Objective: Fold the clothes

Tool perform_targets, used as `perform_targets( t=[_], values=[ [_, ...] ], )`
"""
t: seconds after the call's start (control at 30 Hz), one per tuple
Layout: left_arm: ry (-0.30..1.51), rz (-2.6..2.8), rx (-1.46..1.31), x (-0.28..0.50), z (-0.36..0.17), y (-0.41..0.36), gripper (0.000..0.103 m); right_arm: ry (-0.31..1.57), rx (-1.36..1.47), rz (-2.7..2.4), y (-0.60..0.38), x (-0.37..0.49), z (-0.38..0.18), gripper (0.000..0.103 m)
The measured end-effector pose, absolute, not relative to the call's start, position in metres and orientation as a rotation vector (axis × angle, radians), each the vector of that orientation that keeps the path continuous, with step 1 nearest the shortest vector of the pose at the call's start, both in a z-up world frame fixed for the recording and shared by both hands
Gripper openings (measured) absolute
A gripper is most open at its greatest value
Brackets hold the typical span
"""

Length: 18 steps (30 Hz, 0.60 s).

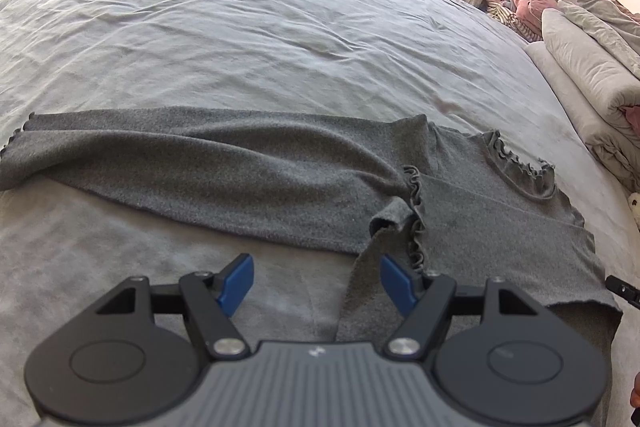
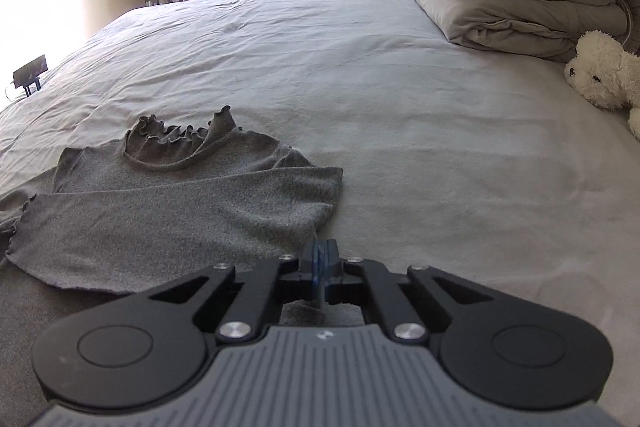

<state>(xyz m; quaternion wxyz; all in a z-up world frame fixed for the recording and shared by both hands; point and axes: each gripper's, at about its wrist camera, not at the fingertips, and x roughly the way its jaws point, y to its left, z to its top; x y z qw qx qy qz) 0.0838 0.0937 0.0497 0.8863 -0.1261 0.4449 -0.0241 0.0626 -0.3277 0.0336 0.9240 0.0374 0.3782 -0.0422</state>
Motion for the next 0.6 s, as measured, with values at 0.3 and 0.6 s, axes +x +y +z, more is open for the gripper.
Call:
perform_targets(
  t=[0.3, 0.6],
  values=[
    [0.925, -0.034, -0.284, 0.086, 0.051, 0.098, 0.071, 0.699, -0.116, 0.032, -0.280, 0.080, 0.061, 0.028],
    [0.973, -0.024, -0.290, 0.086, 0.043, 0.101, 0.071, 0.675, -0.370, 0.512, -0.119, 0.147, 0.054, 0.062]
  ],
)
